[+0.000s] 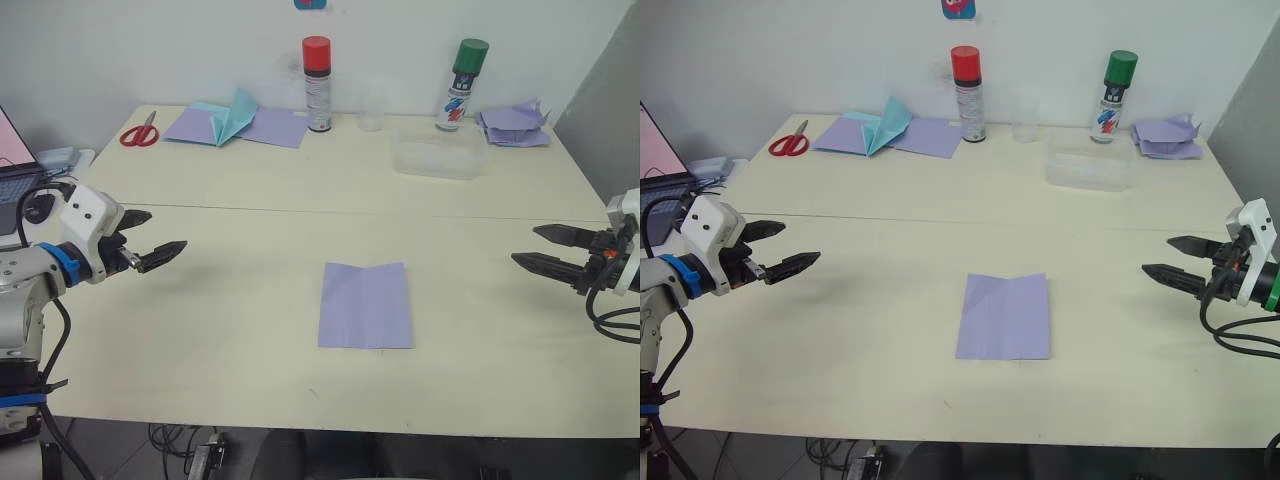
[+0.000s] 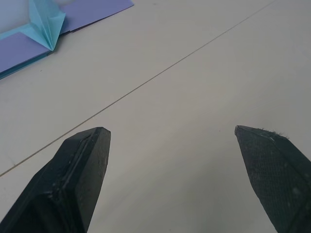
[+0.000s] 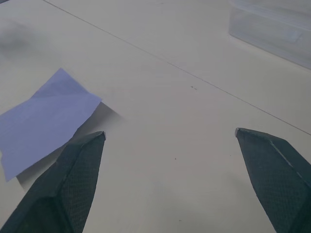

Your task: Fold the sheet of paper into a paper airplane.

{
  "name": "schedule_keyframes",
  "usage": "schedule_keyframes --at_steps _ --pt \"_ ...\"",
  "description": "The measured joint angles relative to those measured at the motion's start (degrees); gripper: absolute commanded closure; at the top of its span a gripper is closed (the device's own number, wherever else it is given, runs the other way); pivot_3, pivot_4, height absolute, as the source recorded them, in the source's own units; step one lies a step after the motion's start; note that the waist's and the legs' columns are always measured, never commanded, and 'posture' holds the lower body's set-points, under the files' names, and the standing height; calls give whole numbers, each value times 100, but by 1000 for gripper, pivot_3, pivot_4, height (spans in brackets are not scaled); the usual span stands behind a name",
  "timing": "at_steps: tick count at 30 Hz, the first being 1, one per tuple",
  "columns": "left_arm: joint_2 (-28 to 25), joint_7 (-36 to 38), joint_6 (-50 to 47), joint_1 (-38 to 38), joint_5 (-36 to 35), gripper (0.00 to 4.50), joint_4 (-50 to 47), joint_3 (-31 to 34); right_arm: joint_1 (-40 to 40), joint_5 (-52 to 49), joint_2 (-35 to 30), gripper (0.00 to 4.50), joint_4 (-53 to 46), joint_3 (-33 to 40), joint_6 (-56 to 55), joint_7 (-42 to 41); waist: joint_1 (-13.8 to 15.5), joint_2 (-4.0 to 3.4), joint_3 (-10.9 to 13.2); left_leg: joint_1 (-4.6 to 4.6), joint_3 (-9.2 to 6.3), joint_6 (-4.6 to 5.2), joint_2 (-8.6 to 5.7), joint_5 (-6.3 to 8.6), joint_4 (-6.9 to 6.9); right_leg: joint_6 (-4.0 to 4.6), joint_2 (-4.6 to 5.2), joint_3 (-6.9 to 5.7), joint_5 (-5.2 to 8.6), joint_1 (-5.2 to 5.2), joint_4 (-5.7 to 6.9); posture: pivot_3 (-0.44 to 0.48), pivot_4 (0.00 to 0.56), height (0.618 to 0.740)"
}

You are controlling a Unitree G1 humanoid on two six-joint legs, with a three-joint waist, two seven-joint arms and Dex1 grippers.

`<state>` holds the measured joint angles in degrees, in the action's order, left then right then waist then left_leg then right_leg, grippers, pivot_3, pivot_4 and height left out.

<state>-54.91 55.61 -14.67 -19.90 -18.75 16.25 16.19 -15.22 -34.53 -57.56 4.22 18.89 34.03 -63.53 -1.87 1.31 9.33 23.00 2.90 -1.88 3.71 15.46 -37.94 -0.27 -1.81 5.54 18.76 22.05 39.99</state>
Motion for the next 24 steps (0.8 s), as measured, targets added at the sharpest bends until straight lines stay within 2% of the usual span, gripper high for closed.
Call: schedule_keyframes --at_steps 14,24 --pt "30 -102 -4 -134 -37 0 18 0 20 198 0 26 117 -1 -149 -13 2 0 0 0 7 0 0 0 -1 0 0 0 0 2 2 0 150 740" --pt "135 28 -360 -166 -224 0 -205 -1 129 240 142 26 42 -7 -192 7 1 0 0 0 12 -1 0 -1 -3 0 0 0 0 3 5 0 150 740"
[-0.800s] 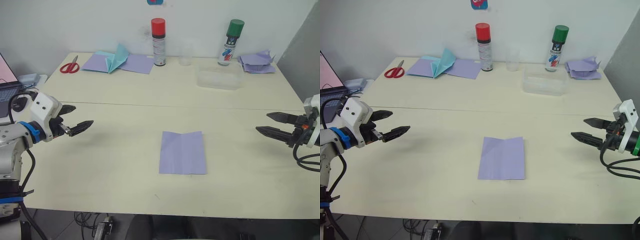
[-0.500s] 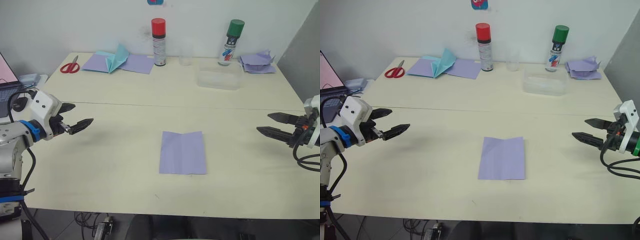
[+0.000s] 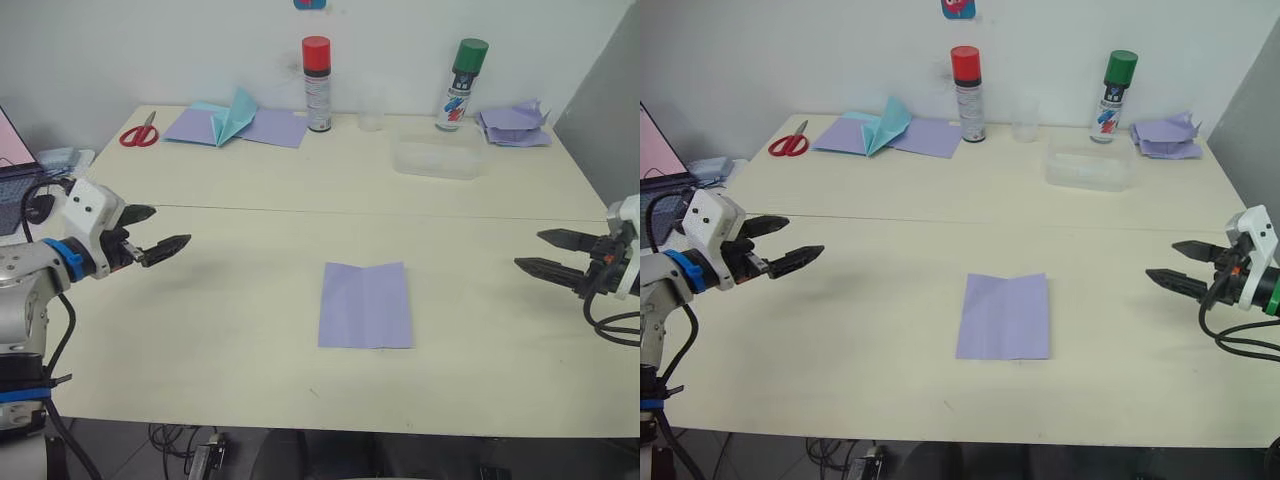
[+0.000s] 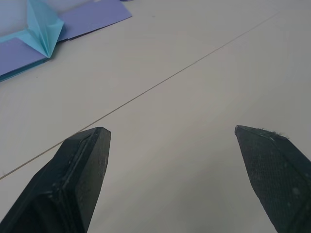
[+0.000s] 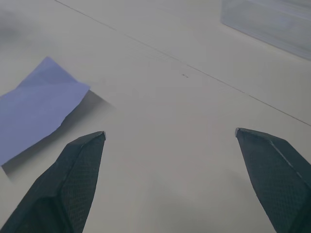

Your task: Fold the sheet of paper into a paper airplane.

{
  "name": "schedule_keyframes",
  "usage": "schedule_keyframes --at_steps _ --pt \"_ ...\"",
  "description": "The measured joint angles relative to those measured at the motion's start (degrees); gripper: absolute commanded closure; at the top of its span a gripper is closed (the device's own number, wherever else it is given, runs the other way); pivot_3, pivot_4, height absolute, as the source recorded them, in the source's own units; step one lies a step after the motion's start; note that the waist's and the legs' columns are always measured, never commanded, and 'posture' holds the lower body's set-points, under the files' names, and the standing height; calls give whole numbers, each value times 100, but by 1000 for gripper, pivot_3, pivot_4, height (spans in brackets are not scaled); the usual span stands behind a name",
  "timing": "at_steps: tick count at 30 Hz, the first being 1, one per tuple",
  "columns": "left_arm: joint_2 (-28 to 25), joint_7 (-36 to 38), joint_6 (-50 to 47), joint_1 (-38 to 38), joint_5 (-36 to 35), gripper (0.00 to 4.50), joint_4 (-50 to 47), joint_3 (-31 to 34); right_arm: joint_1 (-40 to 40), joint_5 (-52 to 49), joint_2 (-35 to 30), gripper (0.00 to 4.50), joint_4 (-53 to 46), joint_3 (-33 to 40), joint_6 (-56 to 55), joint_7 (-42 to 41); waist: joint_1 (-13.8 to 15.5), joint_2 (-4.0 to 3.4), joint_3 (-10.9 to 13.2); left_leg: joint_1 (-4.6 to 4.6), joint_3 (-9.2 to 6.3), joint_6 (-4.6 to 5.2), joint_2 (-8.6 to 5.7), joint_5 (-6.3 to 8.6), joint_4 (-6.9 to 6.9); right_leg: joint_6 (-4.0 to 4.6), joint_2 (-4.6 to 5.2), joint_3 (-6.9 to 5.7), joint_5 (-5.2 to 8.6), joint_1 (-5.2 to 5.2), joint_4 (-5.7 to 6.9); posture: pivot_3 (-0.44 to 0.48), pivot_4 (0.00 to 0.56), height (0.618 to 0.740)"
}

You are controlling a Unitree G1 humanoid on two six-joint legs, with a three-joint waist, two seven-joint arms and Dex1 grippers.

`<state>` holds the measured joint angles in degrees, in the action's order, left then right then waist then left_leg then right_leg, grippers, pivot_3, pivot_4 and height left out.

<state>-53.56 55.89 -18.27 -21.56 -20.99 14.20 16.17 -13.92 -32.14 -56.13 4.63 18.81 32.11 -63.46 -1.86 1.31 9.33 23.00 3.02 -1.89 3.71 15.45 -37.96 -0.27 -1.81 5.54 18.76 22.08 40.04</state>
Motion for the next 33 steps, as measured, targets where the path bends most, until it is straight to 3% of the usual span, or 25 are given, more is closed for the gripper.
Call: schedule_keyframes --at_steps 1,7,15,21,33 --pt "23 33 -37 -9 -61 0 -88 -3 5 -2 44 26 -41 -10 19 13 0 0 0 0 0 0 0 0 0 0 0 0 0 0 0 0 150 740" --pt "472 208 -450 -291 -408 1905 -919 -334 26 -8 445 0 -464 -262 154 236 4 0 -1 1 -1 -3 -6 -2 -6 0 -1 3 0 -3 5 0 150 740" --pt "1735 -24 -599 -617 -220 4445 -1571 -1651 -127 214 1206 0 -819 -908 240 966 -3 1 -1 1 -4 -17 -10 -10 -12 0 -5 13 0 -8 5 0 150 740" --pt "2408 -98 -218 -403 199 4445 -1425 -2369 -304 384 1867 0 -1112 -1345 497 1632 0 0 -2 1 -7 -21 -11 -12 -12 0 -6 16 -1 -7 9 0 150 740" --pt "2924 -385 501 -329 1246 4445 -436 -3162 -355 508 2675 0 -1357 -1810 862 2530 15 0 -2 4 -15 -14 -18 -9 -13 1 -7 15 -1 -9 9 0 150 740"
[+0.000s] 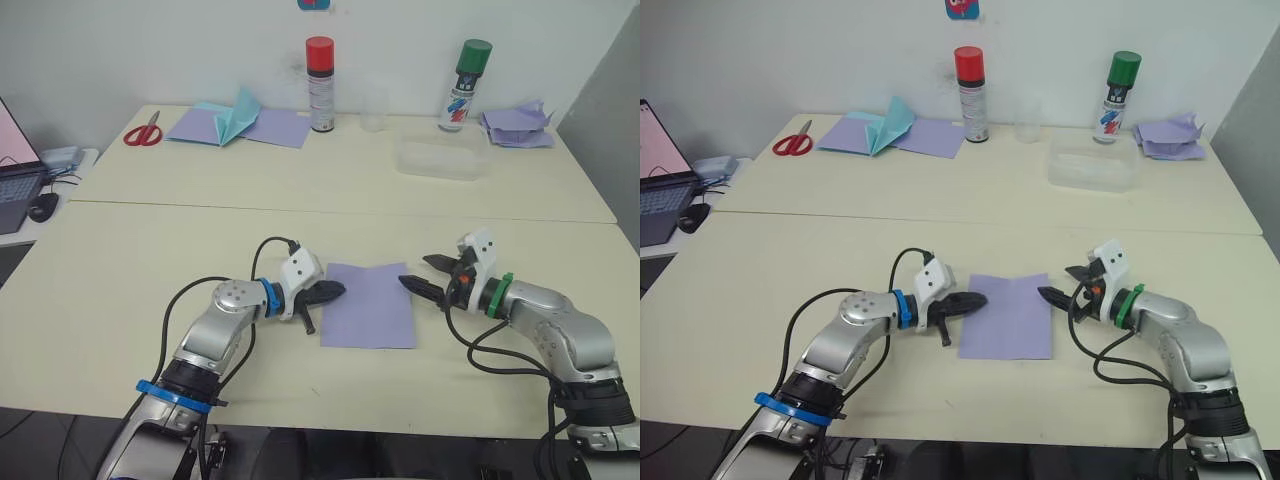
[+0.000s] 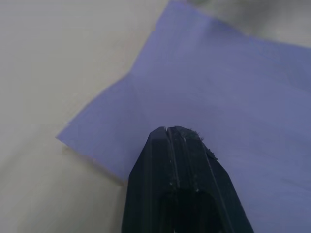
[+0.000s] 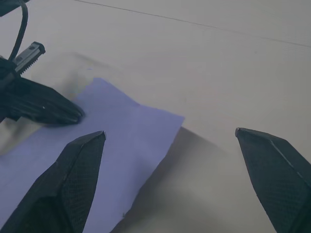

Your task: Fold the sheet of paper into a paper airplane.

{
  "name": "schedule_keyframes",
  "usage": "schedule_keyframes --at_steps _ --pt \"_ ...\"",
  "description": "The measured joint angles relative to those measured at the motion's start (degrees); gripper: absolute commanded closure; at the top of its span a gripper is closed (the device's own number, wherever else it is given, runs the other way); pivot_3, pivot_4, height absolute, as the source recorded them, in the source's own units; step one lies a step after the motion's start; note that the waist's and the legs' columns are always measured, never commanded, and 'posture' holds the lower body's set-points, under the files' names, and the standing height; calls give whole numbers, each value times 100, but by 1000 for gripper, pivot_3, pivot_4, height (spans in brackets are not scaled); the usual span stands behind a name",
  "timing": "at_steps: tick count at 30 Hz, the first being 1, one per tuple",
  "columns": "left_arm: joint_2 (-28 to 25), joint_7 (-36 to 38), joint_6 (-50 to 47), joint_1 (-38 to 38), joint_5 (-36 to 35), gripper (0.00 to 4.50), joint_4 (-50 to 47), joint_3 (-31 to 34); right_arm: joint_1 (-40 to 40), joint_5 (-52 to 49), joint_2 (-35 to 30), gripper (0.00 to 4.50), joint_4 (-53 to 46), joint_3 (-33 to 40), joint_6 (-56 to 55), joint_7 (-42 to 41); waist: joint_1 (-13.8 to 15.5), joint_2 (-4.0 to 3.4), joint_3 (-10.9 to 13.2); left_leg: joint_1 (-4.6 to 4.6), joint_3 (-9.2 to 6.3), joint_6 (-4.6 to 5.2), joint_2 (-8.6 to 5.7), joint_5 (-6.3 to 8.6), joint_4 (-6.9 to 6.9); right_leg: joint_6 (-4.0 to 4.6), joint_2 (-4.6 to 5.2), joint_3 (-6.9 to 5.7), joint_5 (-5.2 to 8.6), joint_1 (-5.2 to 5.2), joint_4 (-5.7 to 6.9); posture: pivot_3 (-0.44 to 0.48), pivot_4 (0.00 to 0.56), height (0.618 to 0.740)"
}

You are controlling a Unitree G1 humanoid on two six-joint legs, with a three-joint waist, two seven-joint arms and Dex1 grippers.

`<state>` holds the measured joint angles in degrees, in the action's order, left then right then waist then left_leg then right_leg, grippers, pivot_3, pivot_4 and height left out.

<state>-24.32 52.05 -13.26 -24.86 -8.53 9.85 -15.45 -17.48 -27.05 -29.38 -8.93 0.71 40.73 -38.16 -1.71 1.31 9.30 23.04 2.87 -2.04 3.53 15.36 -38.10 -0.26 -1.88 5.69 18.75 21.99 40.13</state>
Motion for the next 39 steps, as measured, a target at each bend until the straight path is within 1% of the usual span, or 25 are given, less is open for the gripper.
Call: schedule_keyframes --at_steps 4,9,12,19,22,23,26,32,39 --pt "127 -18 135 -213 206 4445 270 -45 -122 122 160 0 25 -176 -4 120 0 0 -1 -1 1 3 -2 1 0 0 -3 0 0 -1 -1 0 150 740" --pt "183 -15 240 -265 349 4445 350 -91 -147 188 338 0 40 -256 -8 225 0 -2 -7 -3 -10 4 -5 1 0 0 -6 -1 0 -11 0 0 150 740" --pt "200 -16 244 -265 381 4500 350 -93 -175 239 405 568 43 -272 -28 226 0 -2 -7 -3 -19 4 -7 1 -1 0 -6 -3 0 -16 0 0 150 740" --pt "202 -24 226 -263 417 4500 345 -93 -179 331 518 3044 43 -422 -93 204 -2 -3 -9 -5 -43 10 -8 5 -1 0 -7 -8 0 -25 -1 0 150 740" --pt "201 -22 224 -258 420 4500 340 -93 -184 336 558 4233 43 -422 -134 205 -2 -3 -9 -5 -52 11 -8 5 -1 0 -7 -9 0 -28 -1 0 150 740" --pt "201 -21 224 -255 421 4500 337 -93 -189 344 562 4478 43 -427 -151 204 -2 -3 -9 -5 -54 10 -8 5 -1 0 -8 -10 0 -29 -1 0 150 740" --pt "197 -19 217 -254 422 4500 334 -93 -217 448 547 4478 43 -494 -265 176 -2 -4 -9 -5 -60 11 -8 5 -1 0 -9 -13 0 -31 -1 0 150 740" --pt "180 -11 211 -254 436 4500 331 -93 -171 1046 352 4478 42 -1191 -785 -120 -5 -4 -11 -6 -68 13 -7 6 0 -1 -13 -15 0 -34 -1 0 150 740" --pt "154 -10 210 -255 443 4500 330 -93 -107 1373 372 4478 42 -1387 -1038 -141 -5 -4 -12 -11 -77 12 -7 6 -1 -1 -18 -16 0 -43 -1 0 150 740"
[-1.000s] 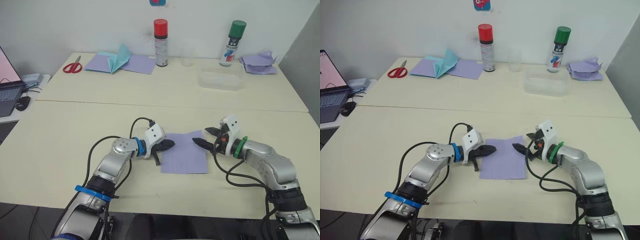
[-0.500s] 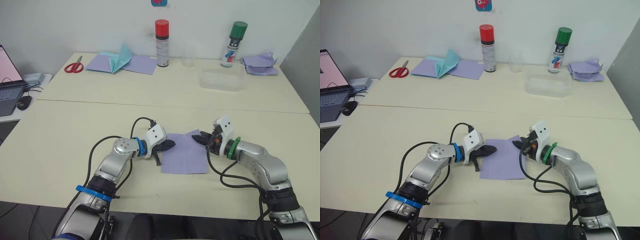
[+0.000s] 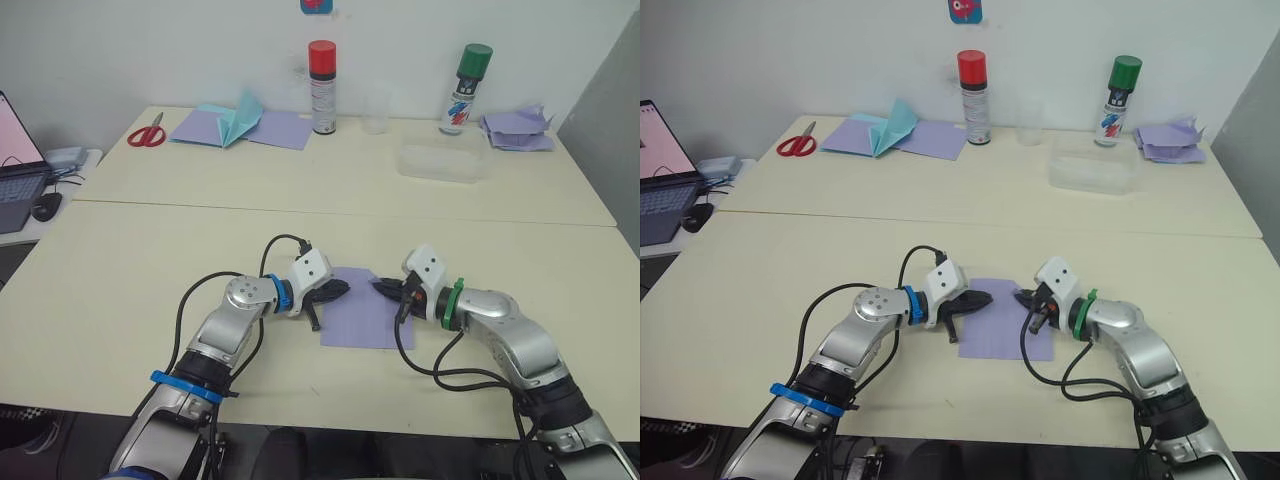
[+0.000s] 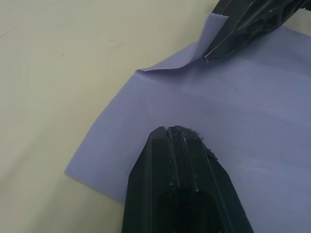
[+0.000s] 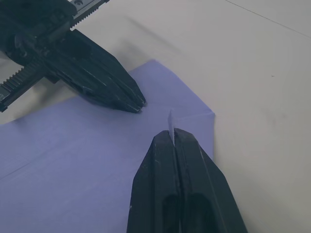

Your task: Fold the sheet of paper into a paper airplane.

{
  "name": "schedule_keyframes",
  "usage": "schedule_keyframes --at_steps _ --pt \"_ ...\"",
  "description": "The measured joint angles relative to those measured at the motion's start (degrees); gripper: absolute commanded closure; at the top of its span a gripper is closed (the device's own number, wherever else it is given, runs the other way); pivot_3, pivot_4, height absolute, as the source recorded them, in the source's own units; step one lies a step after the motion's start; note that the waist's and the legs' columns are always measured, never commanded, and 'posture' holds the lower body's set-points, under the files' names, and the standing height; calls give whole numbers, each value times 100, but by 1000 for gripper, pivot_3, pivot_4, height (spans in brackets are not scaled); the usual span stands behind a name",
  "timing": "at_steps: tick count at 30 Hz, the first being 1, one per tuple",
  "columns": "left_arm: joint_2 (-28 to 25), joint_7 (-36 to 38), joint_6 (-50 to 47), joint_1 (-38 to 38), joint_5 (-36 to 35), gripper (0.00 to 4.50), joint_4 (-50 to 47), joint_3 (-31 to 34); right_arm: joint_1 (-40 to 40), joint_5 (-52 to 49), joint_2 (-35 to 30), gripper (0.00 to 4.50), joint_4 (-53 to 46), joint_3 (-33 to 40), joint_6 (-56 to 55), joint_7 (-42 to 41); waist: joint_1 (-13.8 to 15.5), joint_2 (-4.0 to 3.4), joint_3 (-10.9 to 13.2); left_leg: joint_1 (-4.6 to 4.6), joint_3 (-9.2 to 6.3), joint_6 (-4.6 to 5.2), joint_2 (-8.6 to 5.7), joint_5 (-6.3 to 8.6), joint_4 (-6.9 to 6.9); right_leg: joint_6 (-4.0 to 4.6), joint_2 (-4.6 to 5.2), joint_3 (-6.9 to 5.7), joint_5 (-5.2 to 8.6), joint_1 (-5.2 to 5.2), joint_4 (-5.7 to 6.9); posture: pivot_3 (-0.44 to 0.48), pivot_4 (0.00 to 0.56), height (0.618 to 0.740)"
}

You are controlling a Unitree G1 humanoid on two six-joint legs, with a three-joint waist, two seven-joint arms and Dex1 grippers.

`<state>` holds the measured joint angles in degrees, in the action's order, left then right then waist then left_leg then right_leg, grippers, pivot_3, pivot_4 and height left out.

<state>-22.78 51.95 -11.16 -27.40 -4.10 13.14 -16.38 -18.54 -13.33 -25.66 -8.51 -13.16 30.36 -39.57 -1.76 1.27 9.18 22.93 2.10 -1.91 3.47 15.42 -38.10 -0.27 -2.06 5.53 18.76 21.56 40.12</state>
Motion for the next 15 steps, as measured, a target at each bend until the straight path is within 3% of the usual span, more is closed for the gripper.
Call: schedule_keyframes --at_steps 15 --pt "-69 -11 -89 62 5 4500 -144 0 172 159 -36 4478 19 -50 -135 -301 -14 0 -1 -3 -14 1 5 0 1 0 -13 0 0 -6 -1 0 150 740"
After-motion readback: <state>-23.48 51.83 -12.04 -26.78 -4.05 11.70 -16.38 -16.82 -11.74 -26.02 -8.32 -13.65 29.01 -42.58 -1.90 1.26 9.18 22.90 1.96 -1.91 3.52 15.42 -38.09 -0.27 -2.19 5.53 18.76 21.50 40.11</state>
